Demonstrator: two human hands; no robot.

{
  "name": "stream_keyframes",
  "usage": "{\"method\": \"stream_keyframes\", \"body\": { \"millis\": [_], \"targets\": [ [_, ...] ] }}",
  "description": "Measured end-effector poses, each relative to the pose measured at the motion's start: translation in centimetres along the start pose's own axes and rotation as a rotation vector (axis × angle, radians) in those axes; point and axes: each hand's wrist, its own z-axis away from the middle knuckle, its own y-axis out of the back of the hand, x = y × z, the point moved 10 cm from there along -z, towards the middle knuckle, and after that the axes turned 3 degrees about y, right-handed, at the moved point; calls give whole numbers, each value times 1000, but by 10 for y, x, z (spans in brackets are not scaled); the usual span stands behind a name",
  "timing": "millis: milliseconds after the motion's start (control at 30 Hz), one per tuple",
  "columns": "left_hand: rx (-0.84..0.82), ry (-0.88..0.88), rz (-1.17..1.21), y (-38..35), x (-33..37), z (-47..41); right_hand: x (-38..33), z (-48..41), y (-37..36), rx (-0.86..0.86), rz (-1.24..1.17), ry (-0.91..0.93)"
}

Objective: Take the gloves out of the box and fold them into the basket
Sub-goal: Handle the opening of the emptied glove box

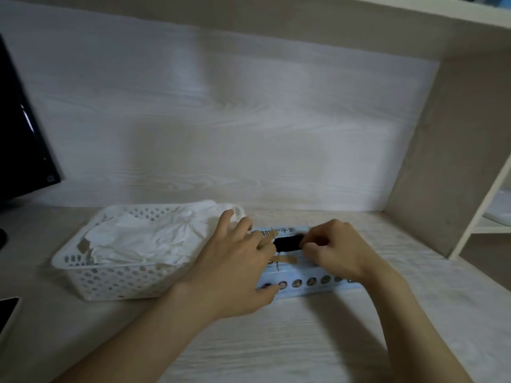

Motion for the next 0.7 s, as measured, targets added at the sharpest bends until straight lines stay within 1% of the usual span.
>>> {"method": "stream_keyframes", "body": {
  "millis": [67, 100, 133, 200, 233, 333, 400, 567, 633, 700],
  "targets": [
    [-6, 2, -15, -1, 1, 0, -6, 9, -11, -183, -49, 46],
    [2, 11, -13, -3, 0, -1, -10, 13, -11, -232, -48, 85],
    [20, 25, -5, -2, -2, -1, -15, 14, -7, -231, -48, 130],
    [52, 55, 11, -2, -5, -2, -17, 16, 5, -146, -50, 171],
    [66, 71, 12, -1, -5, -3, -14, 15, 10, -96, -49, 160],
    [118, 109, 43, 5, -5, -2, -5, 9, 14, 31, 101, 161],
    [146, 126, 53, 7, -6, -1, -7, 6, 9, 49, 164, 182],
    [189, 134, 90, 5, -10, -3, -12, 8, -3, -23, 192, 218],
    [153, 140, 55, 1, -11, -3, -18, 10, 1, 7, 148, 248],
    [150, 155, 20, -1, -13, -2, -25, 12, 10, 73, 105, 260]
  ]
}}
